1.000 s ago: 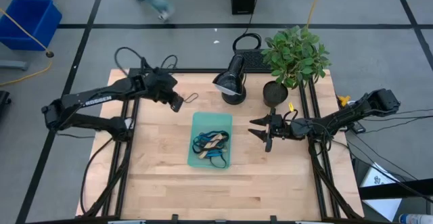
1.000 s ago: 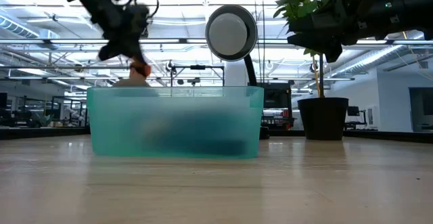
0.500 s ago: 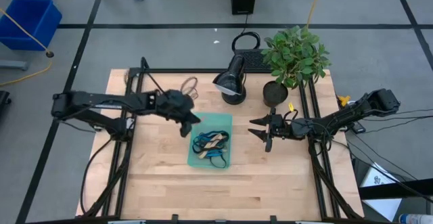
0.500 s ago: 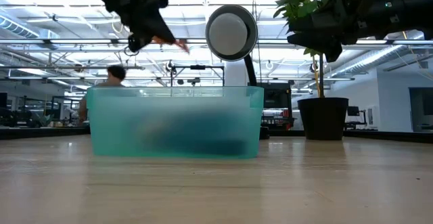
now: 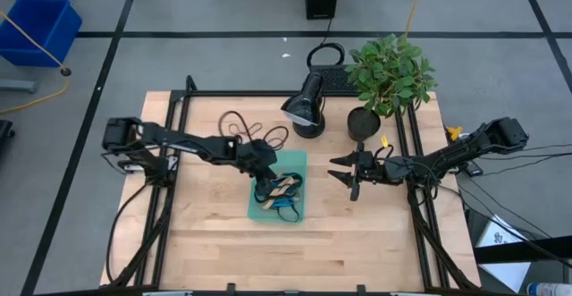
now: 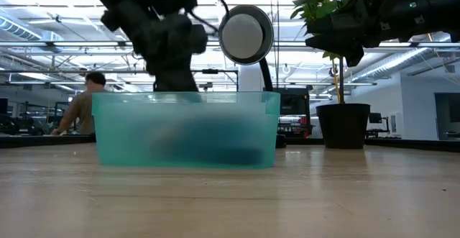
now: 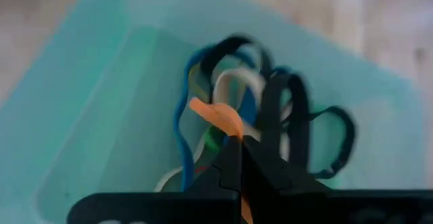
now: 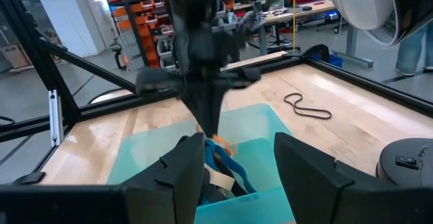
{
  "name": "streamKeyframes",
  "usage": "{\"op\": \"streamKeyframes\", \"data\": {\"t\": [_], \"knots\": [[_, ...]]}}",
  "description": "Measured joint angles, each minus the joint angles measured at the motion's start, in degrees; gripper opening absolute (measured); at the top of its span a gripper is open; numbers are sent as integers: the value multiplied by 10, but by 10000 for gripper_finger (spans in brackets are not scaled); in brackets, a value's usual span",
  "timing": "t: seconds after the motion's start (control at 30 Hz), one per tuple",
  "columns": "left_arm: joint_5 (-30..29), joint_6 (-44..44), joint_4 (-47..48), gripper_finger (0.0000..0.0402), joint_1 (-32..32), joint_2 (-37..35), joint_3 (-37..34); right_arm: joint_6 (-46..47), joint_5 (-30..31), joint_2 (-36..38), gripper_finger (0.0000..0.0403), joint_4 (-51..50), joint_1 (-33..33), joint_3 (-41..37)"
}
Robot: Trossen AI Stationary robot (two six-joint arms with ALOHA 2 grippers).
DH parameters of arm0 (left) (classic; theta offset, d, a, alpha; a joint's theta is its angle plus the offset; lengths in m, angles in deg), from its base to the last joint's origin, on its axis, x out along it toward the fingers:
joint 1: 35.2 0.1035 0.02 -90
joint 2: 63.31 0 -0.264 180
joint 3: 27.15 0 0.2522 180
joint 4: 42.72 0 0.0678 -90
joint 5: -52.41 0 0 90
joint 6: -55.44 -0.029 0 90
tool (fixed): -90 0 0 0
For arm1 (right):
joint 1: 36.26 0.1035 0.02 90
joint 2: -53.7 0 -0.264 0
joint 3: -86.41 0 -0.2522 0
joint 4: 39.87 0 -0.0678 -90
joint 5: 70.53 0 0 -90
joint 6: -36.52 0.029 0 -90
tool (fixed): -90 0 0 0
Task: Pick and place rubber bands into bin
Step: Put the orange rubber band into the basket
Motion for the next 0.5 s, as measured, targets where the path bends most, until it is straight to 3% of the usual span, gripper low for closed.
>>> {"op": "streamKeyframes", "data": {"t": [0.27,0.5], "knots": [[-14,20,0,24,0,68,0,7,0,0,172,0,0,0],[-19,18,-4,25,1,67,0,13,0,0,175,0,0,0]]}}
